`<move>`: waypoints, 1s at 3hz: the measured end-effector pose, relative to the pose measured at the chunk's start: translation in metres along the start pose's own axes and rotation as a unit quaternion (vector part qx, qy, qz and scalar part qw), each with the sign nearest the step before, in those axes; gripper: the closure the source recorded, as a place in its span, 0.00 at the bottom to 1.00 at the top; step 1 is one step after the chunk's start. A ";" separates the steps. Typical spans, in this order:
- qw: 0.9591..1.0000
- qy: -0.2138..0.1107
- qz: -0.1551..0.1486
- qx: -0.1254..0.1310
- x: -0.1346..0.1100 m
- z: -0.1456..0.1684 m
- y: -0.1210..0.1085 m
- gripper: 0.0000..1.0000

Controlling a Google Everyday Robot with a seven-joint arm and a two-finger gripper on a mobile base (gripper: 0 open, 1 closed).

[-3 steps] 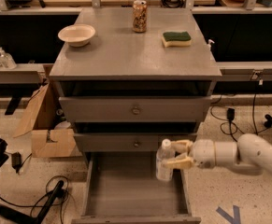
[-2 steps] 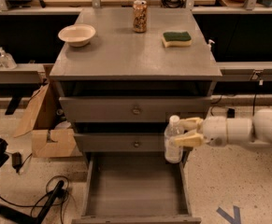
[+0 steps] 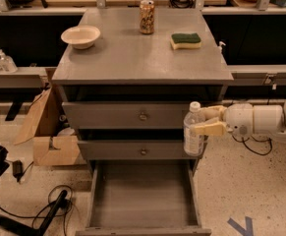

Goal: Pick blue plastic bottle from bottom drawer and place on counter

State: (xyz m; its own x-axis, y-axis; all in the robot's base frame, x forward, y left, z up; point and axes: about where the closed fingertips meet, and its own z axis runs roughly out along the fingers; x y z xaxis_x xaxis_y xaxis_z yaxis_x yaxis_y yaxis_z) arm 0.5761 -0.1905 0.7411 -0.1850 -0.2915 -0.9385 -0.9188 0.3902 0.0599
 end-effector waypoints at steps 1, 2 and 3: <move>1.000 -0.010 -0.001 -0.002 -0.021 -0.001 0.002 1.00; 1.000 -0.030 0.003 0.004 -0.078 -0.016 0.007 1.00; 0.999 -0.047 0.000 0.025 -0.171 -0.030 0.004 1.00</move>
Offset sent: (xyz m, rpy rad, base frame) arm 0.0025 0.0122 0.1534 0.0967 -0.0314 -0.0513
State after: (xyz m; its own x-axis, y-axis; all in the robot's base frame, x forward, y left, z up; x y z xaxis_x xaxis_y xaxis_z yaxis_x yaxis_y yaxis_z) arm 0.5934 -0.1654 0.9120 -0.1482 -0.2089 -0.9666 -0.8996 0.4345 0.0440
